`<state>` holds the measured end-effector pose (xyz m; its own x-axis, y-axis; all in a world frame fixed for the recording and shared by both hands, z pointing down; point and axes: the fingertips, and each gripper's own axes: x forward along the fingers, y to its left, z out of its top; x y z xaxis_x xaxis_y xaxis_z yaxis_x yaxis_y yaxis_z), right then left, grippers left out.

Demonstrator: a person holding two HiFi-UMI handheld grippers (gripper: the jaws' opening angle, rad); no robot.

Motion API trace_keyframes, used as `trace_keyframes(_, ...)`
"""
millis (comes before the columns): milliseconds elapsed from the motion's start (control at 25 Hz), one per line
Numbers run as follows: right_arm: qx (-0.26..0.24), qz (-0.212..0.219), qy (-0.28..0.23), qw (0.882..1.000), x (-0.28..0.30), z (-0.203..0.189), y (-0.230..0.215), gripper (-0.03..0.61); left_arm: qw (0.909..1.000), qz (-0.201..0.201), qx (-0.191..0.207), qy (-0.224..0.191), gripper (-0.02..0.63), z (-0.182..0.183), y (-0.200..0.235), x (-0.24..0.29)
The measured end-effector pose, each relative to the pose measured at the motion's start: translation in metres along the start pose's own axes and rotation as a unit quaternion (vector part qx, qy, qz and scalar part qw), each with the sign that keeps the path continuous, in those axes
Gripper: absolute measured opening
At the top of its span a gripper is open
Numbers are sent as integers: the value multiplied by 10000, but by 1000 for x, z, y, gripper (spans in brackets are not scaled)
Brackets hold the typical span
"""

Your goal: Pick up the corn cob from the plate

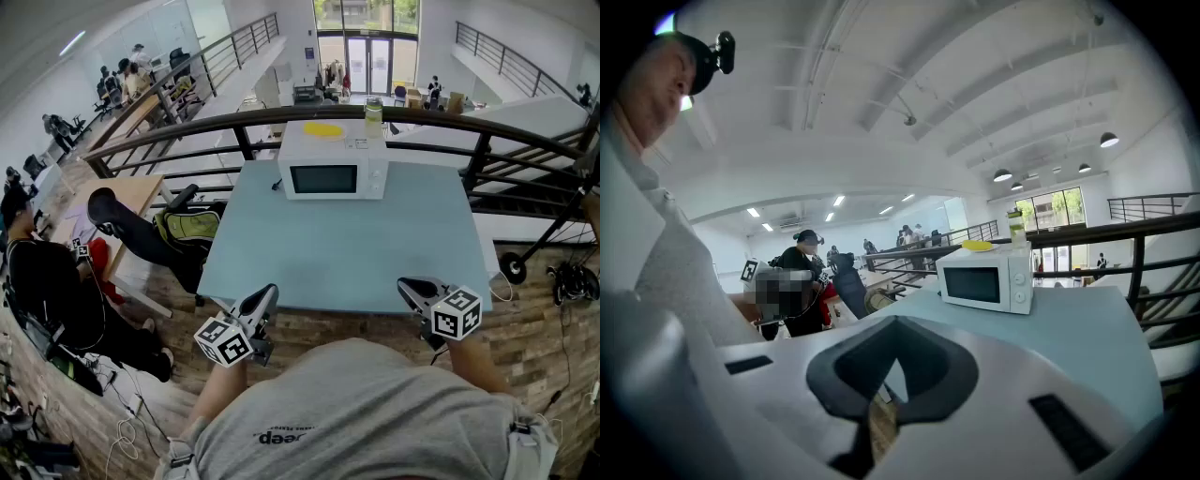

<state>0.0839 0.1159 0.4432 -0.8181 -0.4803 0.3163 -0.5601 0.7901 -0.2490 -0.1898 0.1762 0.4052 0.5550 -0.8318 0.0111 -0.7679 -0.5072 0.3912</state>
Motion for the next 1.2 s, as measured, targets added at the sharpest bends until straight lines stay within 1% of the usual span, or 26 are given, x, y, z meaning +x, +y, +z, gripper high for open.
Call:
trace_keyframes(160, -64, 30, 18, 10000, -5, 3, -9, 14, 10000, -18, -9, -21, 18, -1, -7, 10)
trace_keyframes(440, -56, 51, -19, 10000, -22, 1, -24, 14, 9999, -71, 62, 81, 18, -9, -26, 28)
trace_keyframes(640, 215, 66, -37, 9997, -35, -3, -41, 14, 9998, -110, 110, 98, 18, -9, -41, 44)
trace_keyframes(960, 218, 195, -95, 9995, -66, -8, -65, 14, 9997, -124, 179, 131, 18, -17, -71, 75)
trace_keyframes(1200, 410, 150, -152, 9989, -98, -20, -94, 15, 9994, -144, 191, 264, 18, -31, -101, 101)
